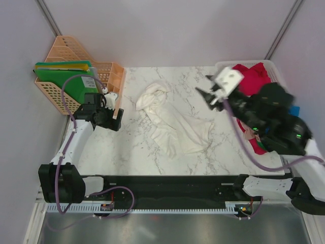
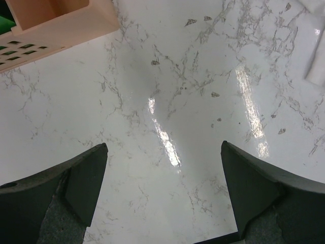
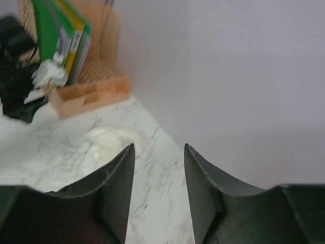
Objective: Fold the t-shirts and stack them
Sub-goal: Flatten out the tshirt
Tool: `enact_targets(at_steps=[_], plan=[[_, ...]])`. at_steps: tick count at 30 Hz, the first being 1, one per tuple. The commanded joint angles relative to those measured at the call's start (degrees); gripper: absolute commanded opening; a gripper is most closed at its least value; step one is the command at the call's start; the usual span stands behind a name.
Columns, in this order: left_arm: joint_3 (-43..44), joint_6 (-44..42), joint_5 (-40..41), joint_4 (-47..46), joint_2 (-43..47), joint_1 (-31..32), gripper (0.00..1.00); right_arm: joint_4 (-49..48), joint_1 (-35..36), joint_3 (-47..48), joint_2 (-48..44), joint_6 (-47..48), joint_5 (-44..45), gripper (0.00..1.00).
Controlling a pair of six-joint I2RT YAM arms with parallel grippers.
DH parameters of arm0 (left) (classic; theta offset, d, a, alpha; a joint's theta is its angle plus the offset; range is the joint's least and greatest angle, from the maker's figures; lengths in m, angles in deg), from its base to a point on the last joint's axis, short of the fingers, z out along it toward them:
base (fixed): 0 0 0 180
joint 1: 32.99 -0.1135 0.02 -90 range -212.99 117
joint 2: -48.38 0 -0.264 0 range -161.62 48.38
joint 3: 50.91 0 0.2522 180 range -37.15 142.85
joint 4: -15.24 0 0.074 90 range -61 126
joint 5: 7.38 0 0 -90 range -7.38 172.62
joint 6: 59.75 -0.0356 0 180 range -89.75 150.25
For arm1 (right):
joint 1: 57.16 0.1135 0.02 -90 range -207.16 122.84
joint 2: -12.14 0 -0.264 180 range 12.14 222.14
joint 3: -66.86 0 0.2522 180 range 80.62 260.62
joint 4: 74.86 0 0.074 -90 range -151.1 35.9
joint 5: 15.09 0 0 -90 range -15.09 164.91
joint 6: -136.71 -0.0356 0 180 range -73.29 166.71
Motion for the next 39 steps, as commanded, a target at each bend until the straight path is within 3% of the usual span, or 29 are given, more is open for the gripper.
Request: enact_targets(at_steps=[1,10,16,23,32,39], plan=[[0.9,-1.8,-0.1,0.0,0.1,-0.3,1.0,4.9,-0.2,-15.2,5.2,-2.3,-6.8,0.56],[0.6,-2.0,0.1,0.0,-0.1,-0.3,1.0,1.8,-0.3,-29.0,5.6,-2.8,-8.9,0.76],[0.8,-1.9,0.2,0.0,-0.2,-0.3,1.0,-1.1,-0.7,-38.0,9.5,-3.8,-11.2,0.76],[0.4,-2.0,0.4,0.0,0.4,-0.3,1.0,-4.4,-0.7,-41.1,15.0,-4.8,-16.0,0.55],[0.4,-2.1,0.2,-0.1,-0.1,-0.3,1.0,-4.0,1.2,-45.1,19.4,-5.6,-20.6,0.64],[0.4,-2.2,0.1,-0.2,-0.5,-0.3,1.0,-5.7,4.3,-47.7,22.6,-6.8,-22.1,0.64]])
